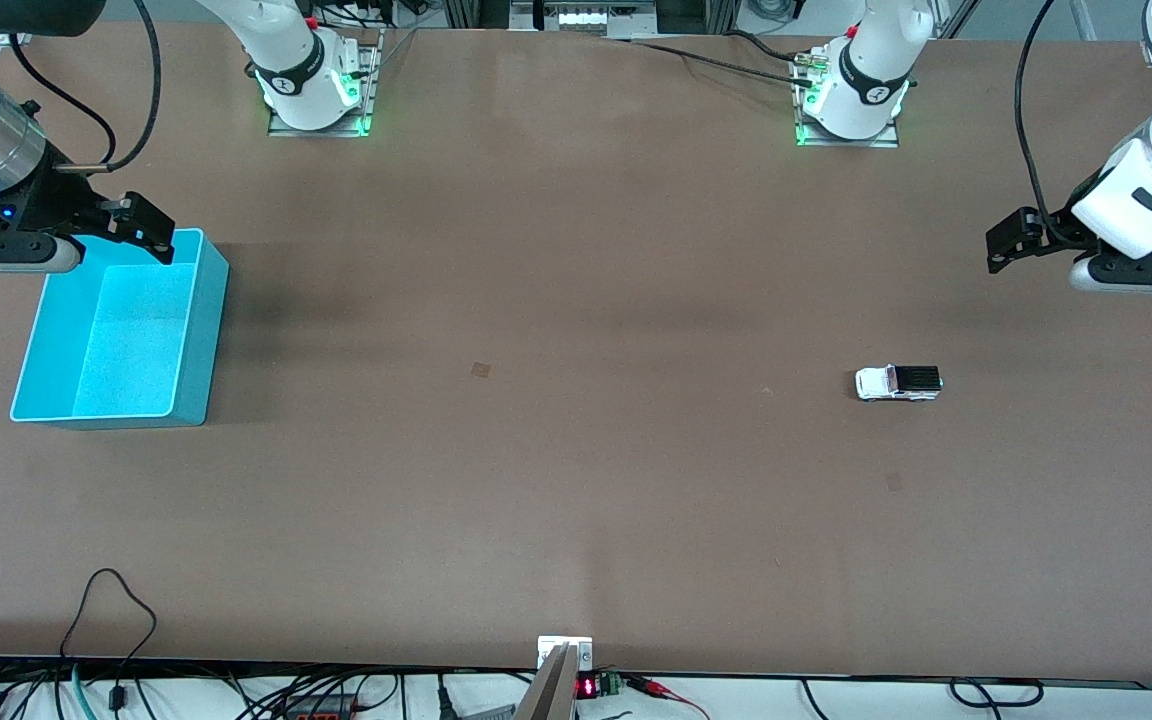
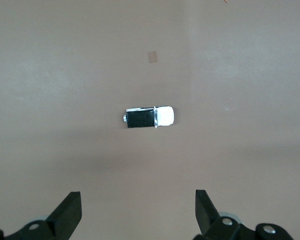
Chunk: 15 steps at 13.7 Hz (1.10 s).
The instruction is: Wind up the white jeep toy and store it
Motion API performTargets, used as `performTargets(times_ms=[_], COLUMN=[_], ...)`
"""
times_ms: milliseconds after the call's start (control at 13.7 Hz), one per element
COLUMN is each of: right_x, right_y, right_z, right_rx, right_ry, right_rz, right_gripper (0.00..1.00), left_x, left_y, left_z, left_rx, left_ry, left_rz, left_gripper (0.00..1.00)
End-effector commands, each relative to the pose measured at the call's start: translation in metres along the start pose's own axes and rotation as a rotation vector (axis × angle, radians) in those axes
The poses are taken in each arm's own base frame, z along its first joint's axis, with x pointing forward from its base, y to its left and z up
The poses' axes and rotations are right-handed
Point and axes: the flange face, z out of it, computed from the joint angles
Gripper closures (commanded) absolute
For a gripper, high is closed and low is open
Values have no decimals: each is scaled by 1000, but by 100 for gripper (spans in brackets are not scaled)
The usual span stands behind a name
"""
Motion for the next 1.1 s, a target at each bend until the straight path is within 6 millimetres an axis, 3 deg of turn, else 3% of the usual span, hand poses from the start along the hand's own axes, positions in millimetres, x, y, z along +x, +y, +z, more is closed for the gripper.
performTargets(times_ms=[0, 366, 806, 1025], right_x=[-2, -7, -8, -8], right_y=[3, -1, -2, -2], right_z=[-14, -20, -21, -20], right_rx=[-11, 56, 55, 55], right_ry=[6, -31, -29, -30], right_rz=[-7, 54, 37, 36], right_gripper=[0, 0, 0, 0], left_x=[3, 3, -3, -4], left_y=[-5, 0, -10, -4], left_z=[-2, -2, 3, 18], left_rx=[-19, -15, -24, -22], left_ry=[-17, -23, -82, -153], left_rz=[6, 9, -2, 18], left_gripper=[0, 0, 0, 0])
